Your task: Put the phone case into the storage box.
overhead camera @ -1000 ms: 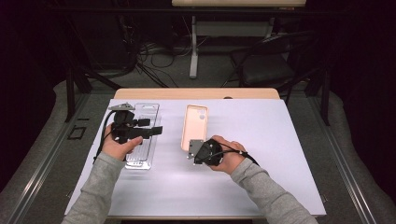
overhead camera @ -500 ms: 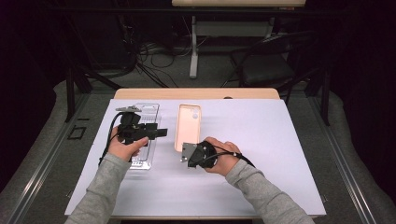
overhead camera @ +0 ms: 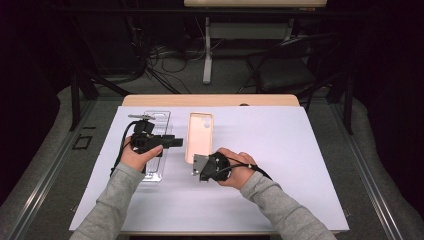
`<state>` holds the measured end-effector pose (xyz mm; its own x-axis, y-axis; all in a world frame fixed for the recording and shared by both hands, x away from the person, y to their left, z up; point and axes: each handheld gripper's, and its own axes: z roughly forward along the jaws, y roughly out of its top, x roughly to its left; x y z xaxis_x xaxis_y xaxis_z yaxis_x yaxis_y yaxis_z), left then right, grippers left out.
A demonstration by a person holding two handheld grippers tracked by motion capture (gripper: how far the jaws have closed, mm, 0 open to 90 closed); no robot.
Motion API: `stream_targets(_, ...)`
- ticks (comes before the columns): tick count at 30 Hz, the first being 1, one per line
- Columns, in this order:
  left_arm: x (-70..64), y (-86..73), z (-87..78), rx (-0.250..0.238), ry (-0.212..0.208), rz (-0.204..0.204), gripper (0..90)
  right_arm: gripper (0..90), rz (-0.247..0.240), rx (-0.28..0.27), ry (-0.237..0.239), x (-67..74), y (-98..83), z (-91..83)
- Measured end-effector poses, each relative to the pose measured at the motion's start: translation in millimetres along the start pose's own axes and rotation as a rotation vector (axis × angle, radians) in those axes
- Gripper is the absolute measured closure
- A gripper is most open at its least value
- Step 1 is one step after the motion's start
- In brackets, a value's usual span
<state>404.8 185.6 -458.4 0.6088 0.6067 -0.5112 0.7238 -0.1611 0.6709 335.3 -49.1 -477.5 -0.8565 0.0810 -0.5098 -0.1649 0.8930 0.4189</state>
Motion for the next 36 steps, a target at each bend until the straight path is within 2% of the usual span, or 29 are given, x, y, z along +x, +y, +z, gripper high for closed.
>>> stream_targets(1,0.0,0.0,0.0,0.0,0.0,0.0,46.5,87.9,0.0,0.0,0.0,0.0,0.0,0.0)
stream_targets(2,1.8,1.0,3.8,0.006,-0.031,-0.024,48.2,87.9,-0.002,-0.003,-0.002,-0.3,0.0,0.2)
stream_targets(5,2.8,2.5,7.2,0.004,-0.044,-0.037,49.7,87.8,-0.003,-0.004,-0.002,0.1,0.3,0.5)
stream_targets(17,1.6,8.7,21.6,0.035,-0.048,-0.039,56.0,87.8,-0.007,-0.009,-0.004,0.5,1.0,0.6)
stream_targets(23,2.9,10.0,27.1,0.044,-0.021,-0.04,60.4,87.9,-0.008,-0.006,-0.006,0.9,0.9,1.2)
stream_targets(27,6.3,9.6,30.5,0.051,-0.03,-0.098,60.6,87.8,-0.002,-0.014,-0.007,1.3,1.5,0.4)
stream_targets(36,8.4,10.4,33.1,0.053,-0.032,-0.117,65.2,87.8,-0.008,-0.017,-0.008,2.4,2.3,0.9)
